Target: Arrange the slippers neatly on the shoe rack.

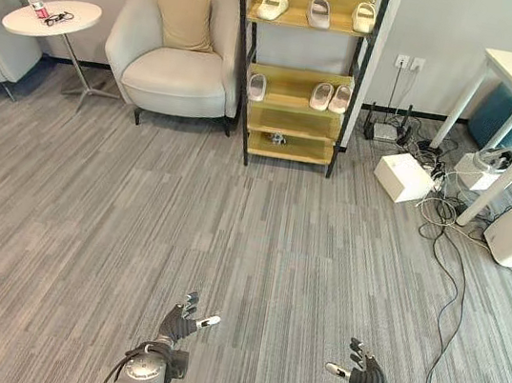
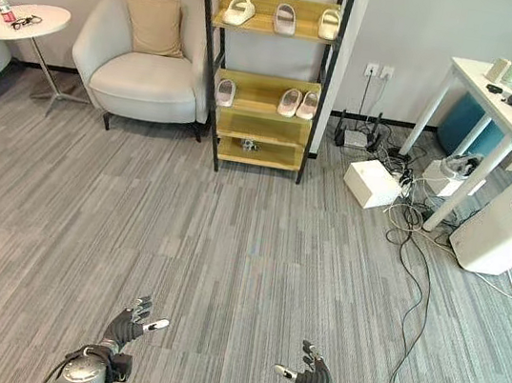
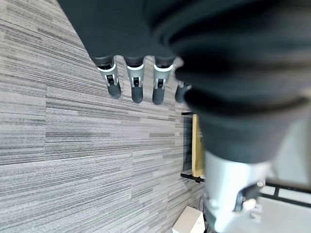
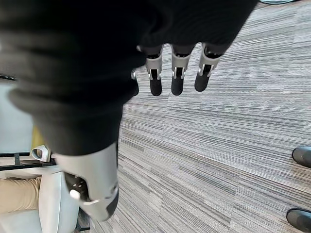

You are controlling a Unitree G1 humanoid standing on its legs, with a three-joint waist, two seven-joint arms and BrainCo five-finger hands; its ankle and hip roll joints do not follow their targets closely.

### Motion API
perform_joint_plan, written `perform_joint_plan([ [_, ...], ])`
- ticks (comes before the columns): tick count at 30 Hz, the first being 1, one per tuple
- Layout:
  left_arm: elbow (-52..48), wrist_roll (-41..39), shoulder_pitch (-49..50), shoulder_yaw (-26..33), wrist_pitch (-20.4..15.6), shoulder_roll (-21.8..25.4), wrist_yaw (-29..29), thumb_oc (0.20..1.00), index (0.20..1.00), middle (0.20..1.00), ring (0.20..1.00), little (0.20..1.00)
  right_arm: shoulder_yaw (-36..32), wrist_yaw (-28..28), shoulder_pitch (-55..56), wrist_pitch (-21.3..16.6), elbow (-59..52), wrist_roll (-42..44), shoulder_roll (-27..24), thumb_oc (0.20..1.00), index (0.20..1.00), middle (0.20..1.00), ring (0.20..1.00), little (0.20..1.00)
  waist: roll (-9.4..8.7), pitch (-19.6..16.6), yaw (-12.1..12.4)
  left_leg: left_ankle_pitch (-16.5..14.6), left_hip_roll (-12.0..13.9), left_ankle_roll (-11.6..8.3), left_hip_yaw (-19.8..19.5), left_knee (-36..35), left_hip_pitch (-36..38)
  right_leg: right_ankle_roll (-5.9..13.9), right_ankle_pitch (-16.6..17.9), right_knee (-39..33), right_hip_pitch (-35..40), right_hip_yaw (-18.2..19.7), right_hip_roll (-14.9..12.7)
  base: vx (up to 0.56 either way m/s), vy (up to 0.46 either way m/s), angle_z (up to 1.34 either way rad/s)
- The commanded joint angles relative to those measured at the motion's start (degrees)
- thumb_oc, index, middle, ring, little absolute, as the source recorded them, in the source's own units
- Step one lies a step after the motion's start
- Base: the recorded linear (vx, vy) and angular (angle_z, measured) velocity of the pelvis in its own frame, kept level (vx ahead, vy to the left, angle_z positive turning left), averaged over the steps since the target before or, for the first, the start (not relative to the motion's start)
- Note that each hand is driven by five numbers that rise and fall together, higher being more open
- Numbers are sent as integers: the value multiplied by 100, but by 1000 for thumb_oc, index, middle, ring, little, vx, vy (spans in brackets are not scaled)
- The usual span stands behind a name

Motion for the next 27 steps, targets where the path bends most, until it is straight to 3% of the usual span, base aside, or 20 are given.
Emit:
perform_joint_plan([
  [1, -66, -132, -277, -59, -169, 84, -72, 1000, 1000, 1000, 1000, 1000, -45, 41, -137, -153, -218, 106, -29, 1000, 1000, 1000, 1000, 1000, -194, -91, -58, -221, 238, -398, -236, -44, -16, 608, -410, 7, 48, 166, -420, 3, -16, -4],
  [27, 383, -193, -201, 90, -95, 6, -46, 1000, 1000, 1000, 1000, 1000, 192, 234, -326, -113, -19, 135, -72, 1000, 1000, 1000, 1000, 1000, -169, -178, -37, -268, 259, -396, -260, -44, 127, 554, -472, 7, 190, 175, -398, 3, -7, -1],
])
